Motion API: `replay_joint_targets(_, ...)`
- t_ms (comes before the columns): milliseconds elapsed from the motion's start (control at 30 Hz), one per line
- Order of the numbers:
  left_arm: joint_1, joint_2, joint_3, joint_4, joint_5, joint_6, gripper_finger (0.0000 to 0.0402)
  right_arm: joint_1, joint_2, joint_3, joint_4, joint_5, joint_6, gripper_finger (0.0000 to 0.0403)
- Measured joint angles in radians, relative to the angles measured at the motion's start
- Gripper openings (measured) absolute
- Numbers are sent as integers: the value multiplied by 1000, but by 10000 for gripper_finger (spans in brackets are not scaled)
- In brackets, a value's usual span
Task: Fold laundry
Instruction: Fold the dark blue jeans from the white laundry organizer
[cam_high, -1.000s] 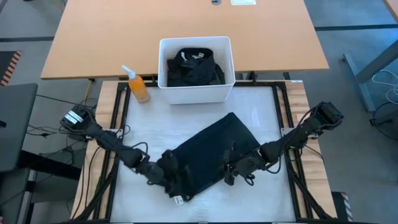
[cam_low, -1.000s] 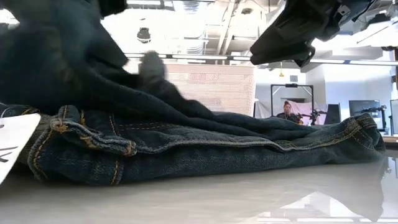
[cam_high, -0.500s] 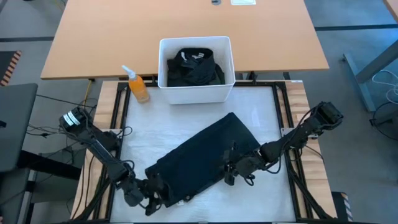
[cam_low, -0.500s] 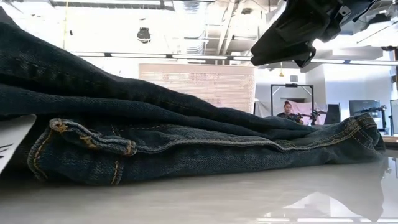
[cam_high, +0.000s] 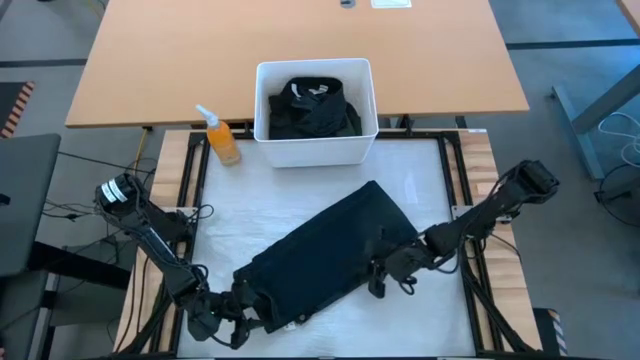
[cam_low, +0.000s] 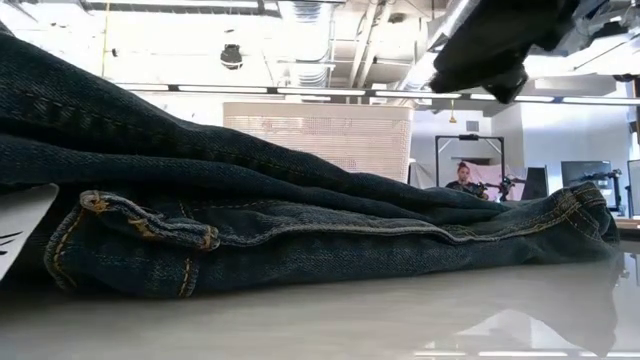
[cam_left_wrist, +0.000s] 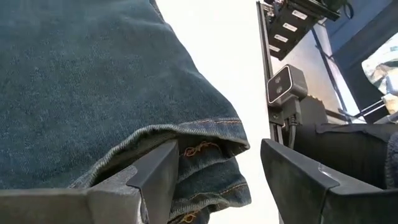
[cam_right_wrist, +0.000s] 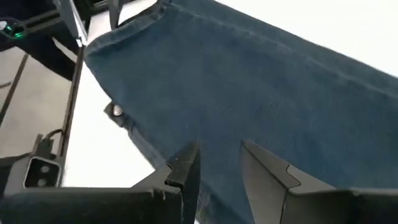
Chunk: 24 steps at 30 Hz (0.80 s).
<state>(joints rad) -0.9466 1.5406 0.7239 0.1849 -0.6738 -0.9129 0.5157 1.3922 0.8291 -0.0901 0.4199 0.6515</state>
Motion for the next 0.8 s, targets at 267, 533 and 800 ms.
replay_joint_targets(267, 42, 0, 0, 1, -55, 90, 217, 62, -86, 0, -181, -3, 22, 138)
replay_joint_targets(533, 188, 0, 0, 62, 22, 254, 217, 119, -95, 0, -299, -26, 22, 138)
replay_joint_targets(800, 349, 0, 0, 289, 269, 534, 217, 117, -95, -1, -356, -57, 19, 138)
